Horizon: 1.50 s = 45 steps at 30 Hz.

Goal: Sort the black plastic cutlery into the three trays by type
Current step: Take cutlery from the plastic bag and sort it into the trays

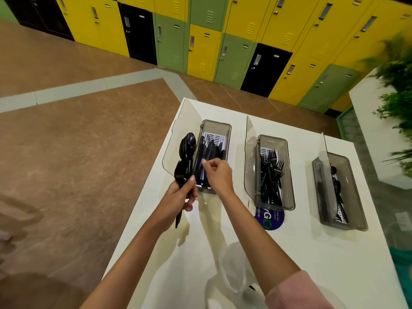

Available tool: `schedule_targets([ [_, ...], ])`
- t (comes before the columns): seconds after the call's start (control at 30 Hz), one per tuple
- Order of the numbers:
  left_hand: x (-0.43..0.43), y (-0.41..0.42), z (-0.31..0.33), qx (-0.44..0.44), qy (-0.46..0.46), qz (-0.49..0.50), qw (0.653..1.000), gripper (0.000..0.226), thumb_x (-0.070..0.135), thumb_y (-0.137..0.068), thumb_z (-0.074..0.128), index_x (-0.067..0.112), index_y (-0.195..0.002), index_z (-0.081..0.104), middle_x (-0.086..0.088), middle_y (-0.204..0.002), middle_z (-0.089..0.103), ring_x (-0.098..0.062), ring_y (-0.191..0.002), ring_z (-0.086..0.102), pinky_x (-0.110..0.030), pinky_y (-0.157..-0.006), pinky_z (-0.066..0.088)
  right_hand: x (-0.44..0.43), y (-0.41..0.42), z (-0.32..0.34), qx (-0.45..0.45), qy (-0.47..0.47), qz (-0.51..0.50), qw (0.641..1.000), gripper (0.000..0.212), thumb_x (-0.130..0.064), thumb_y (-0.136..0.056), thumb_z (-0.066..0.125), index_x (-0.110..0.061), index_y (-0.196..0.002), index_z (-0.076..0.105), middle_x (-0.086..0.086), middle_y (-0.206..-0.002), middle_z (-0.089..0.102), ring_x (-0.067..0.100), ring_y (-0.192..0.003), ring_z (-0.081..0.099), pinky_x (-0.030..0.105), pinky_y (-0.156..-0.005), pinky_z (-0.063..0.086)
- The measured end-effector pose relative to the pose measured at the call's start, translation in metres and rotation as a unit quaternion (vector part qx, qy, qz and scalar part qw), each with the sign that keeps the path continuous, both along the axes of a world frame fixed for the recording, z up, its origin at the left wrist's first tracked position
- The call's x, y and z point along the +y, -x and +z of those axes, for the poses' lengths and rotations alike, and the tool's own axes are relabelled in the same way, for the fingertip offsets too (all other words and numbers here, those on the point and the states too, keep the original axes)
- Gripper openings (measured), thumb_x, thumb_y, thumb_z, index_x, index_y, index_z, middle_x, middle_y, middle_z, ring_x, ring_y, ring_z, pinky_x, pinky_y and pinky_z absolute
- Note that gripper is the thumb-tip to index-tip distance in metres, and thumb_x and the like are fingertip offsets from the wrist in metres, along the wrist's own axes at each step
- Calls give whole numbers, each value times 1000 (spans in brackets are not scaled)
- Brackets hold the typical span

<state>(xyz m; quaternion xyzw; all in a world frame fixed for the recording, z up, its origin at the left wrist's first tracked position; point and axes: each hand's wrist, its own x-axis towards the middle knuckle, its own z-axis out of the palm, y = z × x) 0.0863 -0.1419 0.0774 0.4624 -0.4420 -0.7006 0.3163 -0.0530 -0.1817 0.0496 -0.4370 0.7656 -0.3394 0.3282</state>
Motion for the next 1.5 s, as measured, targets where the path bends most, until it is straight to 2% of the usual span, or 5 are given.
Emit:
schedule_targets([
  [0.17, 7, 5, 9, 81, -66, -40, 994, 26, 23, -100, 44, 9, -78, 45, 0, -59, 42, -7, -42, 28, -17, -40, 22, 13, 5, 58, -263, 73, 42, 961, 29, -41, -98, 44, -20, -103, 63, -5, -92, 68, 7, -83, 67, 28, -78, 58],
  [0.37, 19, 8, 17, 134, -107, -98, 980, 22, 25, -98, 45, 8, -85, 49, 0, -57, 38, -7, -42, 23, -16, -38, 20, 33, 17, 66, -313, 98, 42, 944, 33, -33, -96, 54, -11, -119, 60, 0, -101, 65, 13, -80, 63, 24, -66, 55],
  [0.8, 53, 39, 29, 49, -17, -165, 985, 28, 37, -98, 42, 14, -105, 56, 1, -63, 45, -12, -52, 40, -20, -48, 30, 86, 64, 86, -344, 113, 22, 932, 29, -26, -94, 58, -2, -109, 67, 1, -91, 69, 9, -77, 61, 18, -64, 51],
  [1.0, 65, 61, 37, 1, 35, -184, 982, 27, 36, -99, 42, 13, -104, 56, 2, -62, 45, -12, -53, 41, -21, -49, 32, 107, 76, 88, -305, 109, 31, 946, 35, -38, -87, 66, -12, -110, 67, 7, -105, 71, 20, -95, 68, 36, -86, 56],
  [1.5, 85, 102, 52, 9, 41, -229, 972, 38, 33, -99, 42, -1, -112, 55, 3, -63, 47, -12, -58, 40, -21, -52, 34, 134, 106, 90, -314, 120, -59, 940, 29, -38, -90, 63, -24, -115, 65, 4, -106, 73, 21, -96, 70, 45, -84, 56],
])
